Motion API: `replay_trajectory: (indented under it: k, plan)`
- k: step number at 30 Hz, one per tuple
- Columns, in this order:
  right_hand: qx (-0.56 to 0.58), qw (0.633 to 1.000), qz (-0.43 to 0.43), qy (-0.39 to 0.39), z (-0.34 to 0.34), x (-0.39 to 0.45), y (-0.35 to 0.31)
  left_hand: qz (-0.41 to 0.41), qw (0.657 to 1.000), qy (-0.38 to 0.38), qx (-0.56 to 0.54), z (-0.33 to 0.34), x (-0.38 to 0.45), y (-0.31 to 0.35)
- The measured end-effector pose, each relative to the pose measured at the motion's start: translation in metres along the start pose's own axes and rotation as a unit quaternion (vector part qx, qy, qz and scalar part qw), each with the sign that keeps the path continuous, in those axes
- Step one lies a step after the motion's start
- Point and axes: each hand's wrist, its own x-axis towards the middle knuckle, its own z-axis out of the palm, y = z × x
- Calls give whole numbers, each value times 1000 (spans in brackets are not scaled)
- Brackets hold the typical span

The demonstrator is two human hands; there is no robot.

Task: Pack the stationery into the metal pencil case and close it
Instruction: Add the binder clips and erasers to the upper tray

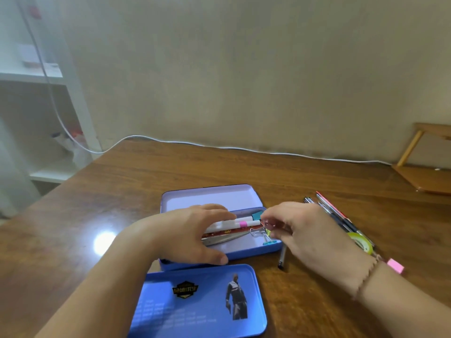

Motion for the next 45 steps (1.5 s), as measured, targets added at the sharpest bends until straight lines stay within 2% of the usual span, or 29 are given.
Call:
replay_trajectory:
  k: [8, 23, 25, 27, 29, 32, 34, 36, 39, 45]
  plan:
    - [-7, 995, 31, -92, 15, 15, -8, 0, 1000, -8, -10, 1, 0, 1]
    - [-43, 995, 3, -87, 12, -3, 6, -11, 1000, -25, -7, -2, -5, 3]
    - [-28, 998, -11, -58, 3, -2, 8, -13, 1000, -24, -6, -2, -5, 3]
    - [8, 999, -3, 40, -16, -4, 14, -14, 1000, -18, -3, -3, -5, 5]
    - [51, 988, 50, 134, -41, -10, 26, -15, 1000, -19, -1, -2, -4, 7]
    - [65, 972, 133, 181, -65, -24, 54, -15, 1000, -22, -3, -2, -3, 11]
    - [58, 969, 169, 169, -64, -34, 69, -12, 1000, -22, -4, -1, -2, 13]
    - [54, 974, 184, 120, -58, -43, 77, -7, 1000, -19, 3, 1, -1, 16]
    - [-26, 988, 153, 5, -52, -48, 81, 1, 999, -13, 34, 5, 0, 15]
    - [-14, 991, 105, -80, -51, -59, 84, 48, 997, 31, 46, 7, -2, 22]
